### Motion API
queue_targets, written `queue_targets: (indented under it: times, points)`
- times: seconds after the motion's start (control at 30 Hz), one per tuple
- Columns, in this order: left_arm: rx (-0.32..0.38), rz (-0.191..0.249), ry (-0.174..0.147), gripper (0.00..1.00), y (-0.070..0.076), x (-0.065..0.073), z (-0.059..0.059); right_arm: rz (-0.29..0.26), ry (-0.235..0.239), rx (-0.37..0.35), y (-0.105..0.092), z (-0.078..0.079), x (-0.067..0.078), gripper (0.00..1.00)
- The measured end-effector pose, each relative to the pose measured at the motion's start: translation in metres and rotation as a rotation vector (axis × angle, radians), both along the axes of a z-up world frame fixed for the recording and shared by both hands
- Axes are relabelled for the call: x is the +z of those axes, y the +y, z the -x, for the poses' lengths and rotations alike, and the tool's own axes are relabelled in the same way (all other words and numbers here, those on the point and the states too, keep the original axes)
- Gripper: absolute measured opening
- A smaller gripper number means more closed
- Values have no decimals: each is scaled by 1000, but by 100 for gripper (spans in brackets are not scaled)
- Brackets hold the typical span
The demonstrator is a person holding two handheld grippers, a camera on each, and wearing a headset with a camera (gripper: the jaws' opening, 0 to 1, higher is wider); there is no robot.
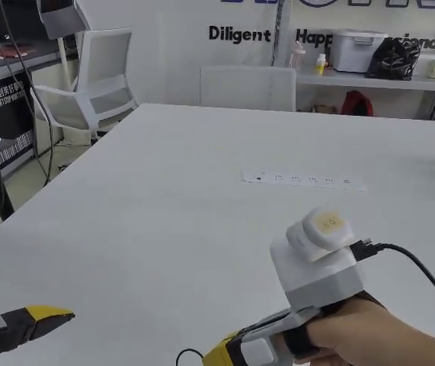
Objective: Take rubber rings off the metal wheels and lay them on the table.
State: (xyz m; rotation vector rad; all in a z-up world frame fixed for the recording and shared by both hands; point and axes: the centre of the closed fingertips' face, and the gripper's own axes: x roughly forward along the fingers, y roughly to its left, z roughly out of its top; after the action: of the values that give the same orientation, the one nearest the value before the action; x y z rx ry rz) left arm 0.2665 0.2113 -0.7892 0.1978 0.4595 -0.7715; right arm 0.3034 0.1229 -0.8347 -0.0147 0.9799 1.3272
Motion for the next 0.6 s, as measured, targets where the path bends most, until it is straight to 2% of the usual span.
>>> queue_targets:
  times: [0.17,0.37,0.6]
  points:
    - [-1,5,-2,73,-3,1,-2,29,-15,-20,-3,-3,-8,0]
    - [-12,1,-7,73,-9,2,-3,38,-13,-58,-7,-5,-14,0]
    - [-23,-12,-15,73,-12,7,-1,56,-58,-95,-13,-11,-15,0]
